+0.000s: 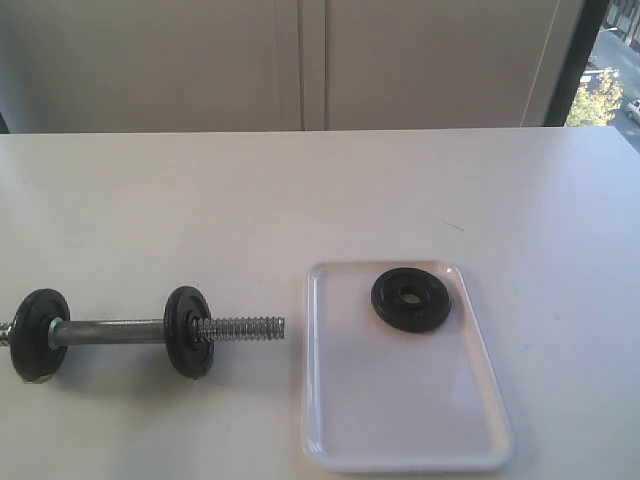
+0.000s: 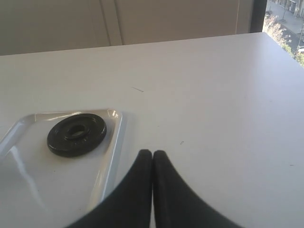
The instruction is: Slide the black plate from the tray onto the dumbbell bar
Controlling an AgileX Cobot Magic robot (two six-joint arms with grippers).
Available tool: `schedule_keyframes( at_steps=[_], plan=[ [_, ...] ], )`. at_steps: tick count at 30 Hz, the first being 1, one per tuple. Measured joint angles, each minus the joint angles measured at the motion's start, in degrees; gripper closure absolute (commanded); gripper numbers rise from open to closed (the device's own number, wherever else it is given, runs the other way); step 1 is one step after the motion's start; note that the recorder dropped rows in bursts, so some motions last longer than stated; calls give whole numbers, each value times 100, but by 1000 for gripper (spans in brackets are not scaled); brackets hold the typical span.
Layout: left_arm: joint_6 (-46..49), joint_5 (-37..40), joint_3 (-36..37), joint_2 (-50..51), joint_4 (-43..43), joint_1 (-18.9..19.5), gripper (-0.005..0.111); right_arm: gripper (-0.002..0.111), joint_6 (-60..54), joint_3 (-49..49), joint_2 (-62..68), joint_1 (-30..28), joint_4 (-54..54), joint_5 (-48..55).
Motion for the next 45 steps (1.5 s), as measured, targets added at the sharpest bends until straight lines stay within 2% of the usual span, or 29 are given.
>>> schedule_keyframes(
  at_steps=[3, 5, 8, 10, 14, 17, 20, 27, 30, 37, 40, 45],
  plan=[
    [-286, 894, -450, 770, 857, -119, 107, 108, 0, 0, 0, 0, 0, 0],
    [-231, 1453, -713, 1206, 1085, -267, 107, 108, 0, 0, 0, 0, 0, 0],
    [553, 2423, -1157, 1867, 1040, -670, 107, 108, 0, 0, 0, 0, 0, 0],
    [1372, 3064, -1502, 2248, 637, -953, 107, 108, 0, 0, 0, 34, 0, 0],
    [3774, 4245, -2287, 3079, -981, -1472, 107, 108, 0, 0, 0, 151, 0, 0],
    [5222, 5074, -2807, 3585, -2112, -1682, 107, 108, 0, 0, 0, 195, 0, 0],
    [6206, 5633, -3113, 3970, -2582, -1836, 107, 108, 0, 0, 0, 205, 0, 0],
    [8317, 6107, -3190, 4504, -2789, -2148, 107, 108, 0, 0, 0, 205, -195, -35],
    [8680, 6142, -3190, 4611, -2869, -2170, 107, 108, 0, 0, 0, 205, -459, -126],
    [8836, 6078, -3190, 4665, -2869, -2180, 105, 108, 0, 0, 0, 205, -1231, -390],
    [8840, 6072, -3190, 4665, -2869, -2180, 92, 108, 0, 0, 0, 205, -1348, -554],
    [9041, 5939, -3075, 4665, -2869, -2180, 55, 108, 0, 0, 0, 205, -1415, -648]
  ],
)
